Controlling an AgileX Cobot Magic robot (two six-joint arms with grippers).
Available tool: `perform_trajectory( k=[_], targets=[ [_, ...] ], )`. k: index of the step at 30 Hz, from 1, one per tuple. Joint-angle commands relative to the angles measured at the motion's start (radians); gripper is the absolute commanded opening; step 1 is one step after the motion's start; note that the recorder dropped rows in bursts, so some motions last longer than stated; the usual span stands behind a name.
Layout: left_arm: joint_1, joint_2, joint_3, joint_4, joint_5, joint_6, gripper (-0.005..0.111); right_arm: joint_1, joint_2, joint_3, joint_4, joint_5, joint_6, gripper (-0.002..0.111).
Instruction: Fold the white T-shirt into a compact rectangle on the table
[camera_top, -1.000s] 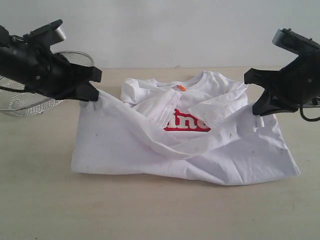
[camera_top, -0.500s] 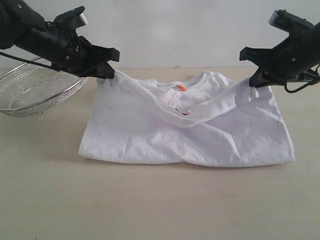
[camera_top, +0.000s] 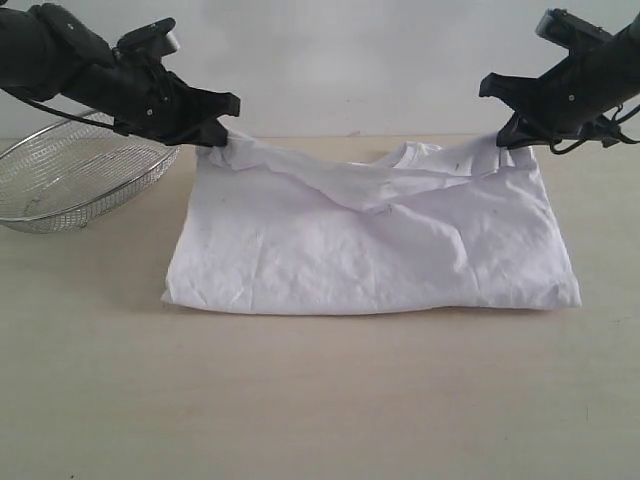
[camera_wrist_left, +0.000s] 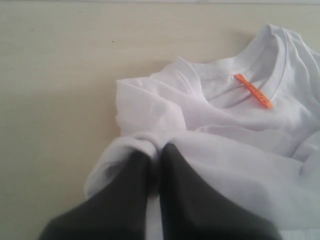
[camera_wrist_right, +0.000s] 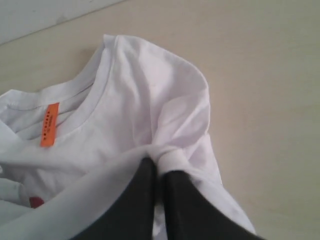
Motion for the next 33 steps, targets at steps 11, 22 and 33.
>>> perform_trajectory(
  k=[11,22,33],
  targets=[
    [0.033,0.106,-0.131,-0.015,-0.025,0.006,0.005,-0.009,0.109,-0.118,0.03,-0.051,0.001,0.0],
    [0.033,0.135,-0.156,-0.028,-0.037,0.006,0.005,-0.009,0.148,-0.118,0.07,-0.073,-0.037,0.0],
    [0.043,0.124,-0.194,-0.046,-0.046,0.015,0.051,-0.009,0.136,-0.118,0.131,-0.175,-0.06,0.058]
  ],
)
